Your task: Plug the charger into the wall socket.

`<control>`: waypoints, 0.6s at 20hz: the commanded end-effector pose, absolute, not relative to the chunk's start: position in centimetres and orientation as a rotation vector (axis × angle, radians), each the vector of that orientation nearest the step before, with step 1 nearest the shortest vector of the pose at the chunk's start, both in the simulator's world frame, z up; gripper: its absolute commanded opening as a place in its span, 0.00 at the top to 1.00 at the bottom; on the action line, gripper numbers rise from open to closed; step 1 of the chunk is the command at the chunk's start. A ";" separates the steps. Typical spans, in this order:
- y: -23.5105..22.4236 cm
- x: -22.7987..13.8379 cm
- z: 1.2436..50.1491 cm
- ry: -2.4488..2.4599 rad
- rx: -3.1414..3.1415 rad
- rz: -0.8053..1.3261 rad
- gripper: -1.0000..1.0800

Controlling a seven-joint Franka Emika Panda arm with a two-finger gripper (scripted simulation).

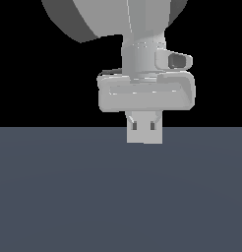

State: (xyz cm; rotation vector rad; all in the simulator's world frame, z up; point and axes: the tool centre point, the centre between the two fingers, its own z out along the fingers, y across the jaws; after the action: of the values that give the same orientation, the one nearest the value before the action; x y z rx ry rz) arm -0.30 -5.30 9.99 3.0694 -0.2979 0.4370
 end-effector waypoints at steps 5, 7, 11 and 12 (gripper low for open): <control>-5.4 0.1 10.0 -0.298 3.069 0.437 1.00; -5.5 0.6 10.0 -0.298 3.069 0.437 1.00; -5.7 1.9 10.0 -0.298 3.069 0.437 1.00; -5.8 2.3 10.0 -0.298 3.069 0.437 1.00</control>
State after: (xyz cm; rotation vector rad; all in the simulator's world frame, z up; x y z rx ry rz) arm 1.71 -5.70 9.98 3.0694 -0.2978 0.4365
